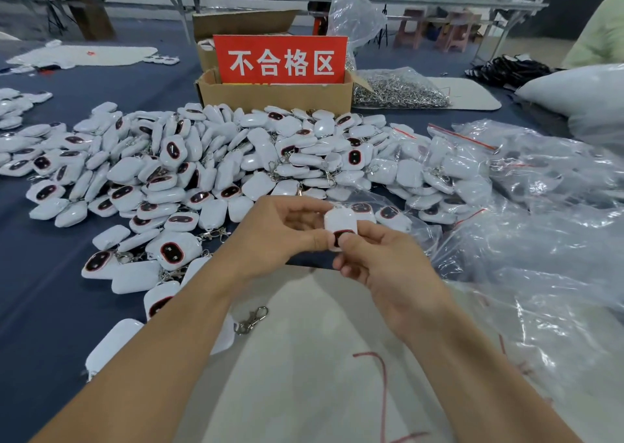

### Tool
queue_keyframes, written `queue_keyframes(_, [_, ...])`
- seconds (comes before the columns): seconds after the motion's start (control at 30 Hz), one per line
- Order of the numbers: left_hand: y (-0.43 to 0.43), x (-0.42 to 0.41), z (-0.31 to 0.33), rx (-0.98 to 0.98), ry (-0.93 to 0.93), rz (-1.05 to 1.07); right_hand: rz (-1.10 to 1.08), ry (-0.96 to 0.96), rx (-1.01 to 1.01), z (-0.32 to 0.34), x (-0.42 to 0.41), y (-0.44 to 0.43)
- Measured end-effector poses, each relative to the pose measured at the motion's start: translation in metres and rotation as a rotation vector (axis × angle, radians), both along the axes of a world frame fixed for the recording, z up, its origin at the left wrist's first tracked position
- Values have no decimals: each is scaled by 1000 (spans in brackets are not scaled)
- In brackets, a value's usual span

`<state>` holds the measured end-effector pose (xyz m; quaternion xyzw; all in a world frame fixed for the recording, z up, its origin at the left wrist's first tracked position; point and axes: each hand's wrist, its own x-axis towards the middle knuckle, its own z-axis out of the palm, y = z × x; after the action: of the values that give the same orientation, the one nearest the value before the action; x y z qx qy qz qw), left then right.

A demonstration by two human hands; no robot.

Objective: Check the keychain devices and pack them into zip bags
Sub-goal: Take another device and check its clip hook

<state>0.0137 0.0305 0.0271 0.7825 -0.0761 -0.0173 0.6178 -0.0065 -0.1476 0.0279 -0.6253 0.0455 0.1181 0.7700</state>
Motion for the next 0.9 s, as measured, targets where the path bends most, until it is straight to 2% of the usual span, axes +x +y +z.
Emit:
queue_keyframes(0.07, [-1, -1, 1, -53, 50, -3, -23, -28, -42, -1, 0, -3])
queue_keyframes(0.17, [-1, -1, 3, -42, 63, 6, -124, -78, 6, 2, 2, -4])
queue_keyframes(0.3, [0, -3, 4, 23, 74, -50, -79, -71, 249, 8, 0, -7])
queue_keyframes(0.37, [0, -3, 4, -28, 41, -56, -17, -35, 319, 11, -2, -7])
queue_keyframes(0.43, [-1, -2, 5, -99, 16, -60, -3, -34, 258, 10, -2, -6])
queue_keyframes(0.53, [-1, 0, 7, -153, 54, -37, 34, -110, -20, 6, -2, -3])
queue_keyframes(0.67, [-3, -4, 8, -92, 108, -53, 44, -163, -236, -2, -2, -2])
queue_keyframes(0.77, [-2, -4, 6, -80, 100, -52, 24, -139, -186, -3, -3, -1])
queue_keyframes(0.9, [-1, -3, 6, -71, 76, -52, -45, -24, 62, 2, -2, -4])
